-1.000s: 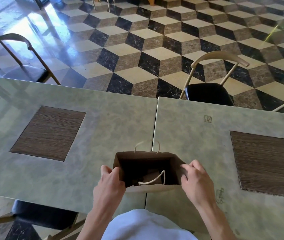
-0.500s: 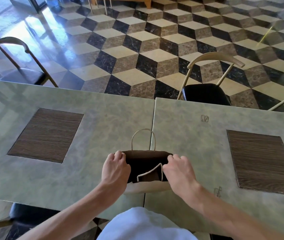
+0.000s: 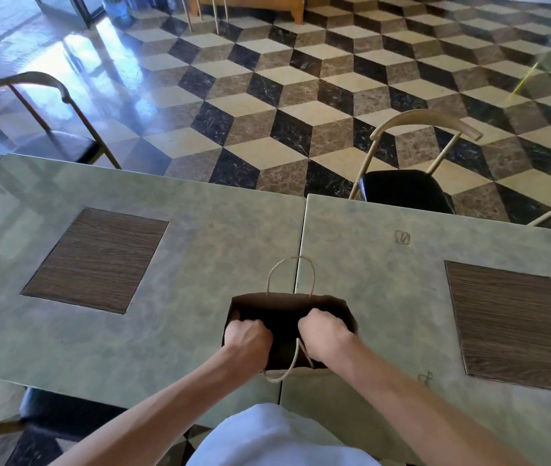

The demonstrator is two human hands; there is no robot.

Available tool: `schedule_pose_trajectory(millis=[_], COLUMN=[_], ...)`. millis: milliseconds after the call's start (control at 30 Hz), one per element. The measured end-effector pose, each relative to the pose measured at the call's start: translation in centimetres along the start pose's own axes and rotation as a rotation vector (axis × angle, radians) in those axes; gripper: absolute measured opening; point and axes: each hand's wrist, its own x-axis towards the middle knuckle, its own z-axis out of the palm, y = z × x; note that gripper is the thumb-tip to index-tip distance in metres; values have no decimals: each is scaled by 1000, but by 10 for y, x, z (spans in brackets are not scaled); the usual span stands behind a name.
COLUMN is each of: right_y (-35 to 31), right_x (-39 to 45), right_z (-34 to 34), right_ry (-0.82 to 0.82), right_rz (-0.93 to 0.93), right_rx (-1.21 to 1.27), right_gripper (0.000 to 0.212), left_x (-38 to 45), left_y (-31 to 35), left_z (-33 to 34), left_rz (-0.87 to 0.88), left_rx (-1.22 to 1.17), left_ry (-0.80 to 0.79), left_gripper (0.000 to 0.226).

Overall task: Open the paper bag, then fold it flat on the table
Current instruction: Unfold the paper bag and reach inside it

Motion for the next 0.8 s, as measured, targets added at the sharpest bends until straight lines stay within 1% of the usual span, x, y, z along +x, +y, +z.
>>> schedule_pose_trajectory(millis=[133,300,500,633,700,800], right_y=[5,7,4,3,5,8], right_x=[2,6,15,22,27,33], right_z=[3,10,20,21,21,21], right_ry=[4,-74,-162,-182,-189,-229], right_rz=[67,134,125,66,56,58], right_rx=[31,31,-94,-50,-14,180], right_gripper=[32,38,41,41,41,40], left_x=[1,0,5,13,18,23], left_y=[-4,2,3,2,1,-2], left_z=[-3,-4,1,2,4,2], left_rz=[-19,-61,-45,-2,20,28], left_rx=[-26,-22,22,137,106,37], left_ry=[-18,-24,-44,-121,-140,-138], left_gripper=[23,24,28,36,36,34])
